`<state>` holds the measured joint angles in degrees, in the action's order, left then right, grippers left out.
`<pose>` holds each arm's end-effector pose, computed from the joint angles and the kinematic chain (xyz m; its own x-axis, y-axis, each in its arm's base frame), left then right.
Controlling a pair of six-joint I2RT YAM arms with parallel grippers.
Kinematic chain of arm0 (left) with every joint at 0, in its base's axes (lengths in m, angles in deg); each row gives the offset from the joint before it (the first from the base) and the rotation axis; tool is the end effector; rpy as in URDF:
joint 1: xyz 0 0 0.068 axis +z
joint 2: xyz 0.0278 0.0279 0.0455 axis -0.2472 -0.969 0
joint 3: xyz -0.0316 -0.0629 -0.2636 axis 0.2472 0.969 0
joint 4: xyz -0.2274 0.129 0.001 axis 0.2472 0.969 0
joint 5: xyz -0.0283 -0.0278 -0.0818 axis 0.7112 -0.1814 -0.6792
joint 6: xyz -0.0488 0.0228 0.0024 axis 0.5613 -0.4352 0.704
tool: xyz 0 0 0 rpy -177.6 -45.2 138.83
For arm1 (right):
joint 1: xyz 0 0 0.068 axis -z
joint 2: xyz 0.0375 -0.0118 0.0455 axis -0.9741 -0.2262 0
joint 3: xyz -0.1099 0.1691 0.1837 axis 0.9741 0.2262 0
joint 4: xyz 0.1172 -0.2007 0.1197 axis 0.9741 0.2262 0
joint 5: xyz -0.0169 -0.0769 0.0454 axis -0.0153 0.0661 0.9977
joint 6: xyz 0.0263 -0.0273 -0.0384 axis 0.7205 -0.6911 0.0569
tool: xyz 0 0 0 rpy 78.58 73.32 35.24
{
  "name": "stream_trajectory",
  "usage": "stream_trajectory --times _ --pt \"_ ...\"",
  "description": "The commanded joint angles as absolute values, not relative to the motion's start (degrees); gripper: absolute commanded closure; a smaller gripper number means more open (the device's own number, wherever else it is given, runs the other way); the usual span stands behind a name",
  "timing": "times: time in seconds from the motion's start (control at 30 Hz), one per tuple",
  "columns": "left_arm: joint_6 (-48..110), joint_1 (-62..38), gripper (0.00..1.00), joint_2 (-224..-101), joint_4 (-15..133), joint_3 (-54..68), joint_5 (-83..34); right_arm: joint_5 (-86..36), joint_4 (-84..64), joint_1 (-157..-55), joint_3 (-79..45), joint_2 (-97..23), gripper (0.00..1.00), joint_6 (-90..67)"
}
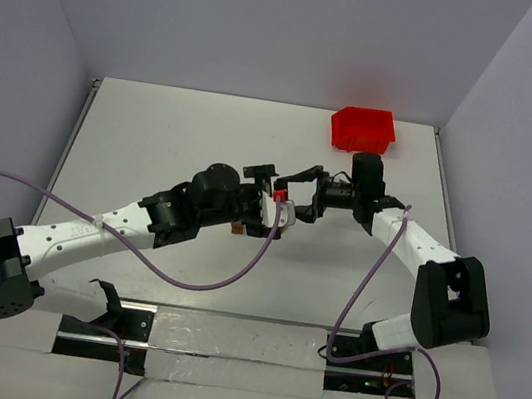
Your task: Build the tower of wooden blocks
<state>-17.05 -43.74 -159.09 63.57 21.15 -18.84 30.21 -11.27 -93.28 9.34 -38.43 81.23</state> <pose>0.1560 -0.2531 0.3318 0.3946 0.4886 -0.7782 0.7889 0.2540 0.5595 0.2782 0.1148 0.2427 -0.7490 0.2422 0.6167 0.6530 0.1125 0.7490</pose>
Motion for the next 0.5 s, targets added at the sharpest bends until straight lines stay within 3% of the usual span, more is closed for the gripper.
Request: stream_trajectory --times 0.0,0.47 --pt "-17.6 -44.1 0.02 -158.9 59.8 21.7 -18.3 31.0 -14.2 -94.2 9.0 -36.2 1.00 82.6" --pt "-18.8 -44.4 0.13 -159.4 60.3 21.8 -18.1 31.8 -16.4 -95.3 9.2 -36.2 1.00 84.7"
